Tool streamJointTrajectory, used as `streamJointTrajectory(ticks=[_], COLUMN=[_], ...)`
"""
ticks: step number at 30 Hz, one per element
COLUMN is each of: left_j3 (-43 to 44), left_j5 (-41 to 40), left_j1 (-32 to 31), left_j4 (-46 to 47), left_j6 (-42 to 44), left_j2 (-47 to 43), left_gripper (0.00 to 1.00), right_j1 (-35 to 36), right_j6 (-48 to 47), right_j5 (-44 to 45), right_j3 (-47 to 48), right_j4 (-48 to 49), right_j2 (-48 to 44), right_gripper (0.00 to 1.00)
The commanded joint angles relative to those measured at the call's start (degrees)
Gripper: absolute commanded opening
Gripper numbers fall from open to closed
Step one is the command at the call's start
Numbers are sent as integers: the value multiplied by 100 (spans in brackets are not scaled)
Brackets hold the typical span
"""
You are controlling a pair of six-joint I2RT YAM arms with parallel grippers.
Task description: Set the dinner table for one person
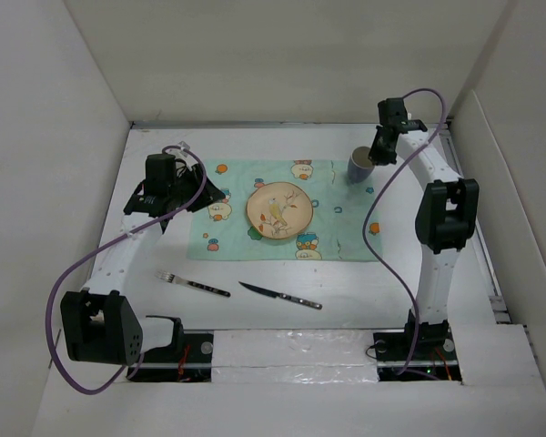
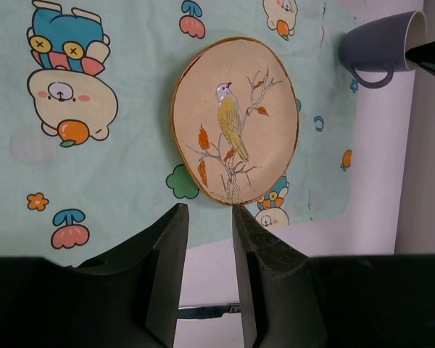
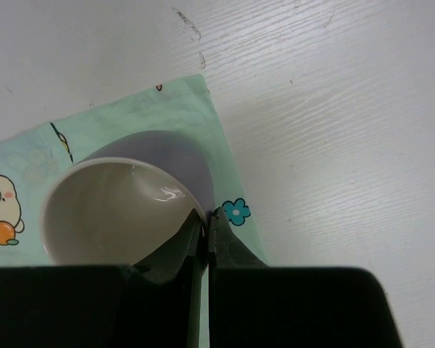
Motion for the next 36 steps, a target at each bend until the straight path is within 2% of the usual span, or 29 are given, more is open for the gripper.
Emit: streamJointTrajectory(ticks=[1,2,3,4,5,7,13,14,15,16,17,18,19,21,22,23,24,25,26,27,28,30,31,36], left_j3=[-35,-35,-44,-52,-52,-26,132,150,211,246,307,317,308,325,334,360,396,439,483,632,729,1035,1159,1608], left_j5=[-28,-37,-37,-46,-46,-54,7,7,16,25,68,69,77,43,16,-36,-72,-89,-133,-177,-221,-300,-318,-318], left_j1=[11,11,11,11,11,11,11,11,11,11,11,11,11,11,11,11,11,11,11,11,11,11,11,11], left_j4=[140,131,140,123,131,131,114,87,96,87,87,87,87,70,52,43,35,17,8,-44,-88,-184,-229,-273], left_j6=[72,63,63,63,63,46,19,19,19,19,10,10,1,19,19,36,63,63,80,141,168,212,238,212], left_j2=[-31,-23,-31,-23,-23,-5,39,39,39,39,22,21,21,21,21,47,48,65,135,162,206,328,364,470], left_gripper=[28,28,28,28,28,28,28,28,28,28,25,21,15,0,0,0,0,0,0,0,1,12,15,19], right_j1=[-22,-22,-22,-22,-22,-22,-22,-22,47,109,449,452,800,1276,1583,2256,2611,2910,3435,3693,3931,4492,4608,5049], right_j6=[20,29,46,47,47,20,-50,-50,-41,-67,-233,-235,-391,-541,-725,-779,-797,-728,-692,-631,-534,-498,-542,-762], right_j5=[192,192,201,183,183,157,-63,-89,-142,-238,-1031,-1039,-1378,-2266,-2400,-2349,-2226,-2129,-2050,-1997,-1927,-1611,-1566,-1320], right_j3=[435,435,435,435,435,522,918,823,648,367,-941,-1458,-1986,-2979,-3802,-4123,-4388,-4808,-4977,-5153,-5312,-5603,-5647,-5630], right_j4=[275,257,231,231,231,205,-111,-147,-86,71,751,758,1271,1679,1890,1909,1883,1779,1734,1734,1847,1962,2023,2085], right_j2=[-73,-64,-55,-99,-99,-178,-494,-782,-1020,-1283,-2330,-2706,-3058,-3682,-4207,-4387,-4554,-4721,-4766,-4801,-4828,-4811,-4758,-4004], right_gripper=[2,9,23,31,31,40,43,42,25,17,0,0,0,0,0,0,6,17,29,51,60,69,69,69])
